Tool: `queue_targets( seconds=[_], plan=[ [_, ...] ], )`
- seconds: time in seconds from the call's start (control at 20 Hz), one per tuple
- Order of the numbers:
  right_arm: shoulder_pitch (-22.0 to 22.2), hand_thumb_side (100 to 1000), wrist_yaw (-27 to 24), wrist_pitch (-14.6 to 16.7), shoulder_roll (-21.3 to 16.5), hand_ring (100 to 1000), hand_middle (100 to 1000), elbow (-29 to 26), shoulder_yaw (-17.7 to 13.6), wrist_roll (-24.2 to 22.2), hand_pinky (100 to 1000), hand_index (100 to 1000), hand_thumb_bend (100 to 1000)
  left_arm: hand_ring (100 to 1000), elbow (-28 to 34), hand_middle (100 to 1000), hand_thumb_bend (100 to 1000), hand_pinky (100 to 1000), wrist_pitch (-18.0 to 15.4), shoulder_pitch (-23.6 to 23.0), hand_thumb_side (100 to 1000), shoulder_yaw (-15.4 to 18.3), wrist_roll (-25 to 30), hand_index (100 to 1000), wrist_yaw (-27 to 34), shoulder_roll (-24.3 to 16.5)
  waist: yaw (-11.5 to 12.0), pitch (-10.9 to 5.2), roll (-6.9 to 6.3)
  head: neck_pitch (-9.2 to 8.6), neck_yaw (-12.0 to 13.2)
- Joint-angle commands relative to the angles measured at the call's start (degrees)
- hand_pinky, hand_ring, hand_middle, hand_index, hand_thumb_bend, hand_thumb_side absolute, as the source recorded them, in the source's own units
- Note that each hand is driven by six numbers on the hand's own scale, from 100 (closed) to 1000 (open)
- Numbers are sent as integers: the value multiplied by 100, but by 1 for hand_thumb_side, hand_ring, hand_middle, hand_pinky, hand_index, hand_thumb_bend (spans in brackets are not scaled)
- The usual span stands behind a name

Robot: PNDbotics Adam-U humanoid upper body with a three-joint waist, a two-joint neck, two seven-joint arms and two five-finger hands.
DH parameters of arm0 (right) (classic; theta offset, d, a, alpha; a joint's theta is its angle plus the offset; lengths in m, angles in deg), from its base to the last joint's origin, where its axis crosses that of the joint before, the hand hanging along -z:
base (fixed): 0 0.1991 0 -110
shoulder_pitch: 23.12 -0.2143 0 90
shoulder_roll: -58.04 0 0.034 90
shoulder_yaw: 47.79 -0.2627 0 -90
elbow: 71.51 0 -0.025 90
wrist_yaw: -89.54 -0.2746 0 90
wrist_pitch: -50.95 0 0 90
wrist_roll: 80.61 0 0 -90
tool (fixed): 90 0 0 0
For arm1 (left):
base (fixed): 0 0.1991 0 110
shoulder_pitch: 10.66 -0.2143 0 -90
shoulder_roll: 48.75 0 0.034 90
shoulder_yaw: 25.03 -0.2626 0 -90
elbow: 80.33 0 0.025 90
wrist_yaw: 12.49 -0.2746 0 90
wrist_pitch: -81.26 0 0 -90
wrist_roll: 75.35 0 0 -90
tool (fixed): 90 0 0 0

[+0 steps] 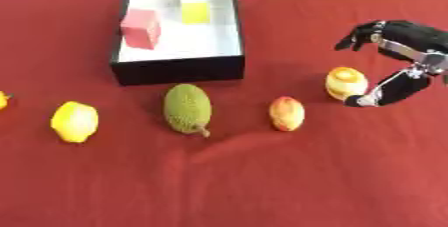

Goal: Pick up objects on the table and place them in the box.

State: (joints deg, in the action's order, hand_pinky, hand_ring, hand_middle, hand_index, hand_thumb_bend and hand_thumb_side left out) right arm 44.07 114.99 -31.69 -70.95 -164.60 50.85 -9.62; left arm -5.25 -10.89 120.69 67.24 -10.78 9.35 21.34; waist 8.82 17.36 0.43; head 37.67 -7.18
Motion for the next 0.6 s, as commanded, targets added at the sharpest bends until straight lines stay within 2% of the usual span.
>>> queue_targets(
  seconds=[0.05, 0.6],
  plan=[
    [-108, 184, 127, 35, -95, 753, 738, 124, -15, 18, 830, 811, 619, 833, 71, 791, 667, 753, -14, 69, 619, 43, 8, 880, 21, -152, 12, -80, -24, -67, -26],
    [-318, 145, 395, 80, 91, 731, 713, 669, 105, 65, 823, 788, 586, 833, 101, 792, 661, 753, -19, 63, 621, 44, 9, 879, 44, -129, 58, -36, -40, -98, -44]
  ],
)
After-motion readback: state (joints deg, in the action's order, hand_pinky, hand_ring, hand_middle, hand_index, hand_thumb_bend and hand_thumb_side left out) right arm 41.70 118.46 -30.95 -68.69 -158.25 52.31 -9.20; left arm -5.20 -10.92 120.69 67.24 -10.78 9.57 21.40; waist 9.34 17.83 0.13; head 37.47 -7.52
